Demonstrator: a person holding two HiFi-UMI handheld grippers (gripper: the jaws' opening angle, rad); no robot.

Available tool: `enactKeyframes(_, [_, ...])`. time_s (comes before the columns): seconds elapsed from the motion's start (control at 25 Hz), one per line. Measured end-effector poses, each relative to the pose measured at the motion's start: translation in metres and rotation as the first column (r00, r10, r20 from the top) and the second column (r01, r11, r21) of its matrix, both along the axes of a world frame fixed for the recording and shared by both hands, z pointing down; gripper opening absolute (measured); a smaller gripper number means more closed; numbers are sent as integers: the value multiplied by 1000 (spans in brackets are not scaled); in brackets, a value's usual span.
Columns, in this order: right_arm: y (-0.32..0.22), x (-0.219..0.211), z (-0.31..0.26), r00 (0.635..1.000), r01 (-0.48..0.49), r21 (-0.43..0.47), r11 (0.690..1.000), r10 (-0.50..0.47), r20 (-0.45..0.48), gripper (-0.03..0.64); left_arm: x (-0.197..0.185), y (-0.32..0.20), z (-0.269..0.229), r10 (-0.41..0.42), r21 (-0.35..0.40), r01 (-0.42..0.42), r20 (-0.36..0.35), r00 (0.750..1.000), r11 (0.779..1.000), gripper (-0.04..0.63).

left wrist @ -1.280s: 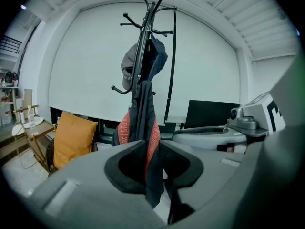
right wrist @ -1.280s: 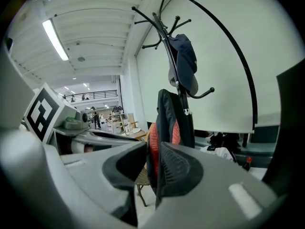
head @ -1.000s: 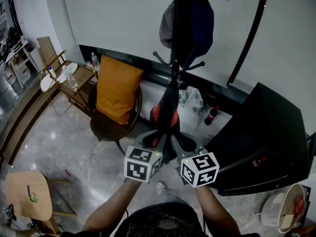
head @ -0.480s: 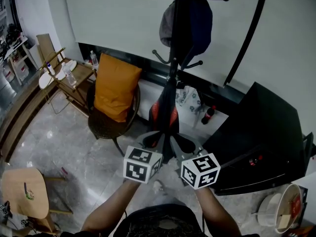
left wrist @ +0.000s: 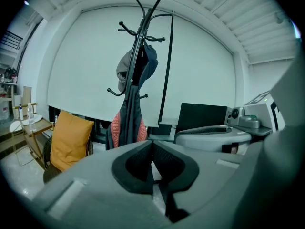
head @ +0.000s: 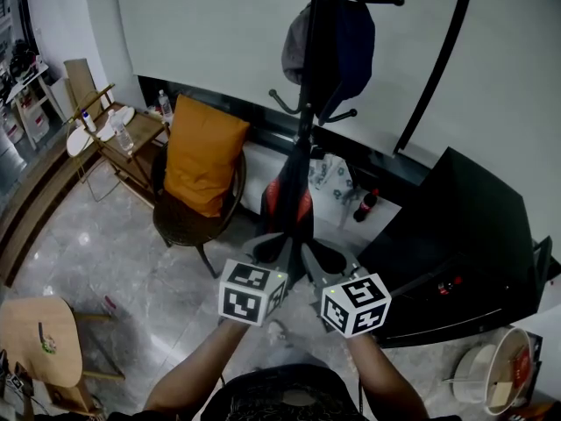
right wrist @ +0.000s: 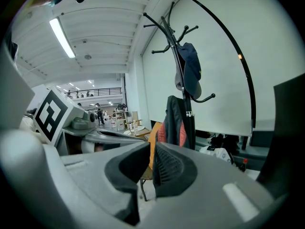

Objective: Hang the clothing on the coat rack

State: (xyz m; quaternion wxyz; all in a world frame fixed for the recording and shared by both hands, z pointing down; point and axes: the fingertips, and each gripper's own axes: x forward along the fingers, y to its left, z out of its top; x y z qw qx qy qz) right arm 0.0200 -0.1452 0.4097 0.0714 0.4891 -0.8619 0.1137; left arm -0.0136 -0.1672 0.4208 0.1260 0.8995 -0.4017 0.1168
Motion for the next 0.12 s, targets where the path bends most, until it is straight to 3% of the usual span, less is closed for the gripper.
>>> enactKeyframes(0.12, [2,-1,-1,1000,3,2,1000,-3,-3,35,0,1,0,0,2,0,-5,1000,1000,6])
